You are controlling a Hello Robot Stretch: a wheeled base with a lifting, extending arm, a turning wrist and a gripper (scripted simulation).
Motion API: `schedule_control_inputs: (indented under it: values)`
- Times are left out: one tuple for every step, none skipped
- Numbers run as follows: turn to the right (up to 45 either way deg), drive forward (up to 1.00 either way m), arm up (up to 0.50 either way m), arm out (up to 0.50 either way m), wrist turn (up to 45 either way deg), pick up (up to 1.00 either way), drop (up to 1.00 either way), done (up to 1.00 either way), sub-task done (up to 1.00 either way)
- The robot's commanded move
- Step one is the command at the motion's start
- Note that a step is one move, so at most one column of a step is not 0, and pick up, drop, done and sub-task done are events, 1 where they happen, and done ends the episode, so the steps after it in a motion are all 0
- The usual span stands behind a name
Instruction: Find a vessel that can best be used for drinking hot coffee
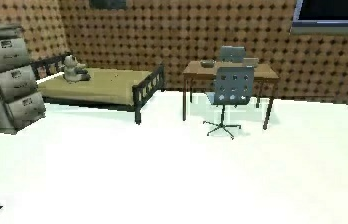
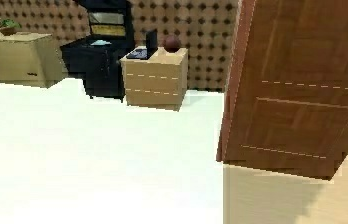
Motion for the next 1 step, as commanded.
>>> schedule_control_inputs:
  values:
    - [45.0,0.0,0.0,0.0,0.0,0.0,0.0,0.0,0.0]
